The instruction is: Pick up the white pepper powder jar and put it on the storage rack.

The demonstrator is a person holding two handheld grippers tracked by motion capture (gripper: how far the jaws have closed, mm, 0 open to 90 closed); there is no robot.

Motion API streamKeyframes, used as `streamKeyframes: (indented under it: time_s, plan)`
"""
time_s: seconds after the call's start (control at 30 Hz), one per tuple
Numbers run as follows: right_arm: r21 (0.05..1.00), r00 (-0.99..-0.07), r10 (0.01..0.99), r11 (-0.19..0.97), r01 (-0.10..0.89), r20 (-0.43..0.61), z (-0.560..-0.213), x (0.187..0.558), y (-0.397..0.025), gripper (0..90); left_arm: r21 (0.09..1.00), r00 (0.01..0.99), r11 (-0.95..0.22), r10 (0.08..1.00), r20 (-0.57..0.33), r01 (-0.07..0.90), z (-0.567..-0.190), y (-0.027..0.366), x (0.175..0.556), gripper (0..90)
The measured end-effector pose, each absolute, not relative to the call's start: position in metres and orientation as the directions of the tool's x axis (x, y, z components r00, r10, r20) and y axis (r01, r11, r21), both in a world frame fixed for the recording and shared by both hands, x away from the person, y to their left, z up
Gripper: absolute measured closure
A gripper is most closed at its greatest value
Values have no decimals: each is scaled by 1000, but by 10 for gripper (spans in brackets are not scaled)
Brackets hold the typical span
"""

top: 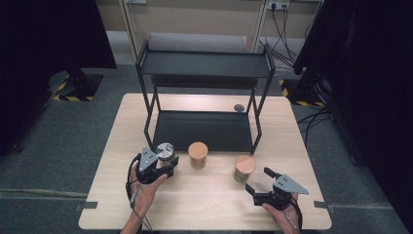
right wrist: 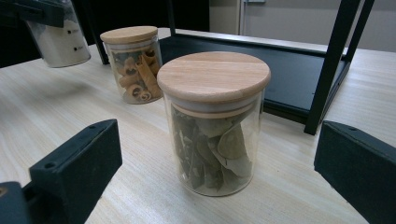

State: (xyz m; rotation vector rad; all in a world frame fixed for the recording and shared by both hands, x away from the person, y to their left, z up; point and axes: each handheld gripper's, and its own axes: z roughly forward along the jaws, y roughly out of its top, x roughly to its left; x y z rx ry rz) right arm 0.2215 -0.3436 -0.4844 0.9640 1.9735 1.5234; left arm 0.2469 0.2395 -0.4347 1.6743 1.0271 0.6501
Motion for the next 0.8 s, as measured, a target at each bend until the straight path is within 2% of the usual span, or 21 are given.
streamKeyframes:
  time_s: [0.8]
  plan:
    - [959,-646,761,136,247,58,-485,222,-344,13,939,466,-113,883,-54,324,-434,238,264,308]
